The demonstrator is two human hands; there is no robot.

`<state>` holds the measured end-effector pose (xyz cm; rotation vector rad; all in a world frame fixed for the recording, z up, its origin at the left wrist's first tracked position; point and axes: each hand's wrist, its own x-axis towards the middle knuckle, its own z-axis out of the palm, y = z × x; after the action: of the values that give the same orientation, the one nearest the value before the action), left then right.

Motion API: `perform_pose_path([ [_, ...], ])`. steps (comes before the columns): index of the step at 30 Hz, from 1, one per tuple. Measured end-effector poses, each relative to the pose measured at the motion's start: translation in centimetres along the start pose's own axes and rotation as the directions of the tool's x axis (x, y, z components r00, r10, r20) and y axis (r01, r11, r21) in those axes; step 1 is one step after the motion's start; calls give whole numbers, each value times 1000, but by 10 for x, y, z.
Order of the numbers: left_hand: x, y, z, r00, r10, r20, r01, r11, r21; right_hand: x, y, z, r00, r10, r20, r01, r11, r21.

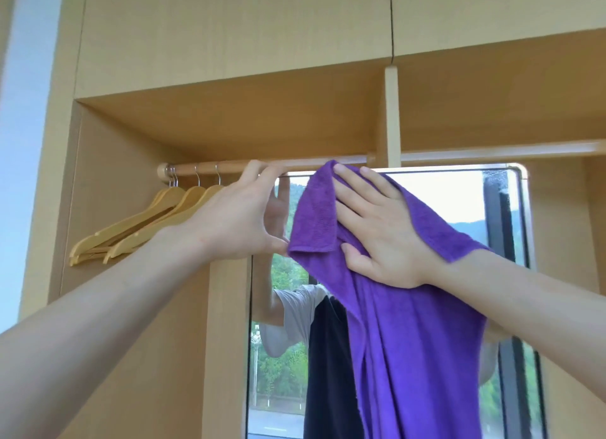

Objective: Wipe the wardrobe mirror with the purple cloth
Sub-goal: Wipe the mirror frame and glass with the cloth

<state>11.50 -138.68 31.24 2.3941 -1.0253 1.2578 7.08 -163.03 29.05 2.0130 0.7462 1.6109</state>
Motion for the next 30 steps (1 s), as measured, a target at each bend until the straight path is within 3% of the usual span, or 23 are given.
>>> perform_pose_path([
  [5,-1,-17,4,989,146,-7,-145,968,-205,31,-35,26,998,32,-60,-29,998,55],
  [11,0,-25,-3,981,177,78,-157,965,-210,24,-27,13,999,-14,40,14,1000,2],
  [15,-3,-25,-7,985,124,121,-103,981,-163,1,-16,-3,988,153,16,-152,986,-69],
  [18,-5,-26,-7,988,102,118,-70,965,-254,-6,-21,-4,955,294,-49,-297,952,-80],
  [21,-2,-32,-7,994,38,100,9,901,-433,3,-36,6,937,343,-69,-348,935,-67],
  [24,2,-39,-9,996,-9,86,60,792,-607,19,-51,17,949,308,-66,-310,950,-34],
  [30,-1,-35,-5,996,21,91,56,645,-762,58,-74,41,970,232,-72,-232,973,14],
])
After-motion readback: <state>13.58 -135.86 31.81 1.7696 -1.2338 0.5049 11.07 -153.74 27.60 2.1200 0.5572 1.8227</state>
